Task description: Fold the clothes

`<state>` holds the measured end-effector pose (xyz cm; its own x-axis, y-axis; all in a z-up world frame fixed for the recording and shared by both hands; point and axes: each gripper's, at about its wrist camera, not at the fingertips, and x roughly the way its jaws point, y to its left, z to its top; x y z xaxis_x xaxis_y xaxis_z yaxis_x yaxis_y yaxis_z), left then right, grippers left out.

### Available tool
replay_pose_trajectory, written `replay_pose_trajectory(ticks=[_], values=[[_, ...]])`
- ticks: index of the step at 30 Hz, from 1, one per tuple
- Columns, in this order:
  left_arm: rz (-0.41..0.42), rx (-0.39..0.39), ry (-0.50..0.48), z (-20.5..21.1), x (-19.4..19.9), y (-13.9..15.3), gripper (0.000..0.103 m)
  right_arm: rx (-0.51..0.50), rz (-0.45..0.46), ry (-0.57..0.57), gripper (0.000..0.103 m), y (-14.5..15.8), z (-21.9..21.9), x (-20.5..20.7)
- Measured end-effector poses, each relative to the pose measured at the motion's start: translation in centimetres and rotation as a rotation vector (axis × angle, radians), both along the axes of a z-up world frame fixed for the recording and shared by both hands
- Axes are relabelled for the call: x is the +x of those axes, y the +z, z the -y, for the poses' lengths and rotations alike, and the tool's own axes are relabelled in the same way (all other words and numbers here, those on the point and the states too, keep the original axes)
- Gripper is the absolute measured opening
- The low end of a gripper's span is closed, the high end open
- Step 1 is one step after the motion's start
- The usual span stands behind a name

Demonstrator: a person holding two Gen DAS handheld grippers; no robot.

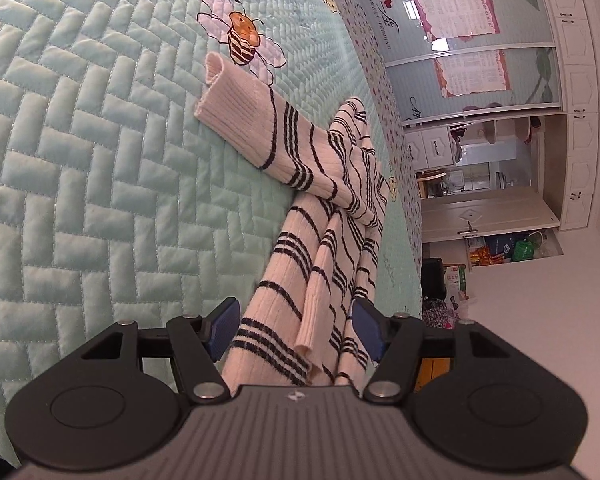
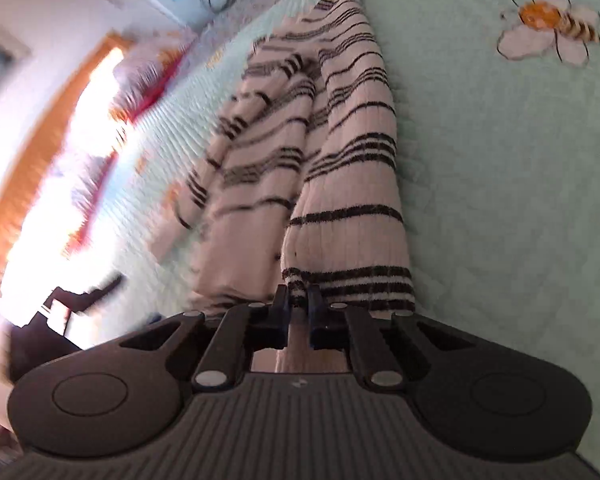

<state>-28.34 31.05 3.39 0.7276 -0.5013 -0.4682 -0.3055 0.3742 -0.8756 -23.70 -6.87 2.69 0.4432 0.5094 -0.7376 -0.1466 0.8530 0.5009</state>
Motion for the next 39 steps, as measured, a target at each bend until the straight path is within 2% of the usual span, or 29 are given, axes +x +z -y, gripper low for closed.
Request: replay_pose_trajectory(ticks=[3, 4, 7, 10, 13, 16, 18, 20, 21, 24, 28, 31, 34, 39], values=[[0.002, -0.003, -0.023, 0.2, 0.0, -0.2, 0.065, -0.052, 0.011, 0.046, 0.012, 0.0, -0.9, -0.2], [0.002, -0.003, -0.032, 0.4, 0.0, -0.3, 0.065, -0.065, 0.015, 0.06, 0.019, 0.0, -1.1, -0.3], [0.002, 0.006, -0.067, 0.9, 0.2, -0.3, 0.065, -0.1, 0.022, 0.093, 0.028, 1.2, -1.1, -0.7], [0.011, 0.034, -0.133, 1.8, 0.6, 0.5, 0.065, -0.041, 0.062, 0.09, 0.042, 3.0, -0.2, -1.7], [0.044, 0.061, -0.186, 2.5, 0.9, 1.8, 0.065, 0.094, 0.047, 0.007, 0.042, 3.2, 1.9, -1.1], [0.072, 0.098, -0.212, 2.8, 1.0, 2.6, 0.065, 0.212, 0.018, -0.079, 0.041, 1.6, 3.1, 0.1], [0.083, 0.119, -0.229, 3.1, 1.0, 2.8, 0.066, 0.238, -0.039, -0.12, 0.041, -0.7, 2.9, 1.0], [0.082, 0.118, -0.248, 3.8, 0.8, 2.3, 0.066, 0.264, -0.077, -0.138, 0.035, -2.3, 2.8, 1.5], [0.085, 0.114, -0.257, 4.2, 0.8, 2.1, 0.066, 0.282, -0.079, -0.131, 0.033, -2.5, 2.9, 1.5], [0.11, 0.127, -0.329, 6.4, 1.2, 1.8, 0.066, 0.355, -0.076, -0.117, 0.035, -2.7, 3.5, 1.5], [0.157, 0.19, -0.467, 11.5, 2.8, 2.2, 0.066, 0.492, -0.019, -0.198, 0.035, -1.7, 7.1, 1.8], [0.195, 0.257, -0.561, 15.8, 4.0, 2.5, 0.066, 0.501, 0.001, -0.207, 0.037, -1.3, 9.0, 3.8], [0.211, 0.289, -0.627, 19.1, 5.1, 1.6, 0.066, 0.484, 0.031, -0.16, 0.037, -0.9, 9.1, 6.6], [0.121, 0.336, -0.634, 21.4, 6.3, -1.6, 0.065, 0.535, 0.037, -0.141, 0.041, -1.7, 8.8, 10.8]])
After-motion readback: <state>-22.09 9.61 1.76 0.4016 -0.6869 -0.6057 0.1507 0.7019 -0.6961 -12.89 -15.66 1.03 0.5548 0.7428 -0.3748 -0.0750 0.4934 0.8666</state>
